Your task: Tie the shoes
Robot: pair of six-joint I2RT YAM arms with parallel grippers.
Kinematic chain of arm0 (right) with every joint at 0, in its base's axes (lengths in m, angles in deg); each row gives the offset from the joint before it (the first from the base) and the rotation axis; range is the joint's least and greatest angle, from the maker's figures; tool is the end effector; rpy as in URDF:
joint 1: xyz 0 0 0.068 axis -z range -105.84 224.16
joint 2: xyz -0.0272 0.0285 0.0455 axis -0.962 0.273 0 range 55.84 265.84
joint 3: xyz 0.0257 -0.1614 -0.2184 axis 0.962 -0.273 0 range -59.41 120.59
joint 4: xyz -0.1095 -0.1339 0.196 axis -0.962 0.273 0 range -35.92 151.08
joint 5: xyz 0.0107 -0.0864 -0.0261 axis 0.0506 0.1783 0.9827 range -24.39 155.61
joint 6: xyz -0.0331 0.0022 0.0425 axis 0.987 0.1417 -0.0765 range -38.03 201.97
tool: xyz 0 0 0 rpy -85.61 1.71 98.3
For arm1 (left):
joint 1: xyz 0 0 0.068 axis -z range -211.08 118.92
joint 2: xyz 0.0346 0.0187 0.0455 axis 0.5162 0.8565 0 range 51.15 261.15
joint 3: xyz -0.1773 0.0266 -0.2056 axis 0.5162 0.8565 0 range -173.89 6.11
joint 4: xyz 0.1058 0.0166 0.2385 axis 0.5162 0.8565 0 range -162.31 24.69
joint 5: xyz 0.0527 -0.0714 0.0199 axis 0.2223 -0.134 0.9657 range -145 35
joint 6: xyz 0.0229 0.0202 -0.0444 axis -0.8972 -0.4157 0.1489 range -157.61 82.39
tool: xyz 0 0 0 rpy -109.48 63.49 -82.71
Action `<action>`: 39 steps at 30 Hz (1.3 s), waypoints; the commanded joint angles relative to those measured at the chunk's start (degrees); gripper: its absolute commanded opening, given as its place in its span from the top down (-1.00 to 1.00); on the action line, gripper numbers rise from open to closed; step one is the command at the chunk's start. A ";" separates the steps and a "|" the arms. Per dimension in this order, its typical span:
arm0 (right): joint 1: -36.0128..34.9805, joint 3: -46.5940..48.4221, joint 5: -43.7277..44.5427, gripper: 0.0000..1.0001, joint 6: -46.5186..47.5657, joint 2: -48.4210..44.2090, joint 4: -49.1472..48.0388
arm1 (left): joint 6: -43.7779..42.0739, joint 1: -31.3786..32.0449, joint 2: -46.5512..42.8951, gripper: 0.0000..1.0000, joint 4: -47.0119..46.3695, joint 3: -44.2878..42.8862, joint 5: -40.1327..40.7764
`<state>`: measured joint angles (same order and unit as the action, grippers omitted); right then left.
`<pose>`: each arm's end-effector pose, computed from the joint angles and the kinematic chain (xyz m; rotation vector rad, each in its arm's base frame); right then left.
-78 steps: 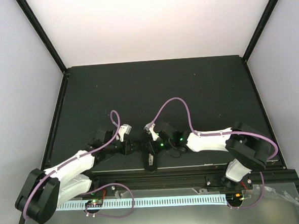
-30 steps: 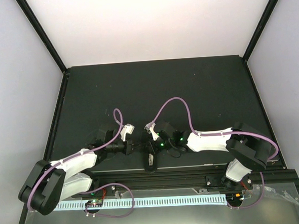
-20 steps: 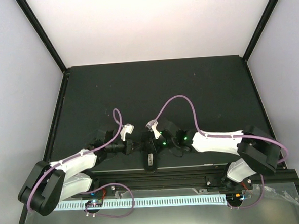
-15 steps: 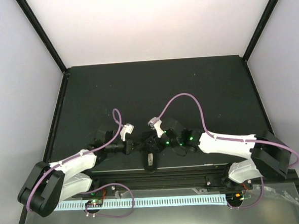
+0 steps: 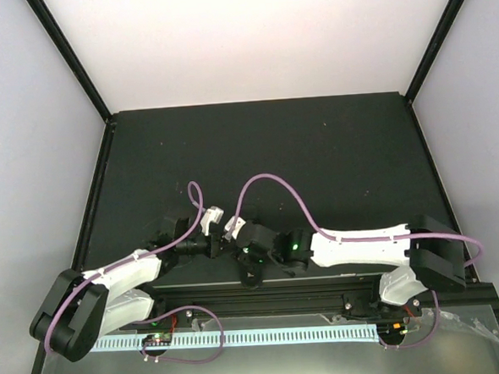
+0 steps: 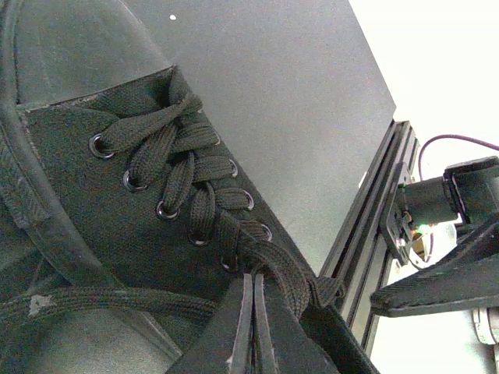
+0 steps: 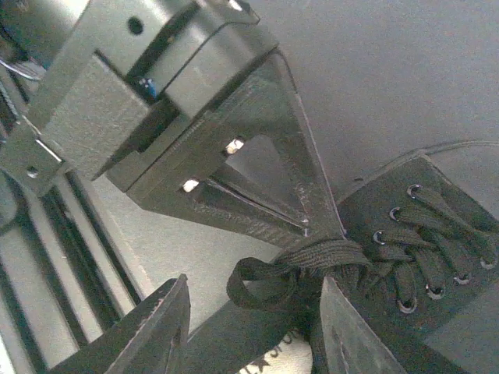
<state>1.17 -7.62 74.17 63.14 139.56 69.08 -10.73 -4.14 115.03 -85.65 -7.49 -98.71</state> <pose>0.0943 0.2905 0.2174 -1.0539 2.2206 0.5682 0.1548 -0.1062 0.1405 0.4615 2.2975 -1.3410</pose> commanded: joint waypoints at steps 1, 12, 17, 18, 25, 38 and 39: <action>-2.86 3.88 10.91 0.01 3.62 3.93 5.48 | 0.06 -0.44 0.96 0.97 -0.37 -0.63 -0.19; -6.20 6.98 16.45 0.04 5.48 8.60 7.20 | -0.03 -0.40 1.42 0.97 0.03 -0.98 -0.05; -7.16 7.65 16.23 0.04 6.16 9.77 6.84 | -0.15 -0.44 1.74 0.97 0.08 -1.14 -0.04; -7.30 7.91 16.37 0.04 6.24 10.16 6.94 | -0.13 -0.40 1.80 0.97 0.07 -1.16 0.01; -7.78 9.48 18.04 0.07 6.29 12.68 8.21 | -0.09 -0.44 1.79 0.97 0.20 -1.33 -0.02; -7.01 7.20 17.33 0.97 2.77 7.80 6.45 | 0.12 -0.46 0.97 0.97 1.35 -1.03 2.27; -6.52 6.64 16.19 0.97 2.23 6.80 6.11 | 0.31 -0.52 0.49 0.97 1.70 -0.92 3.14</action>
<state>-6.16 0.14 91.92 67.67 150.79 77.32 -10.71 -4.14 116.52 -85.04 -7.52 -98.16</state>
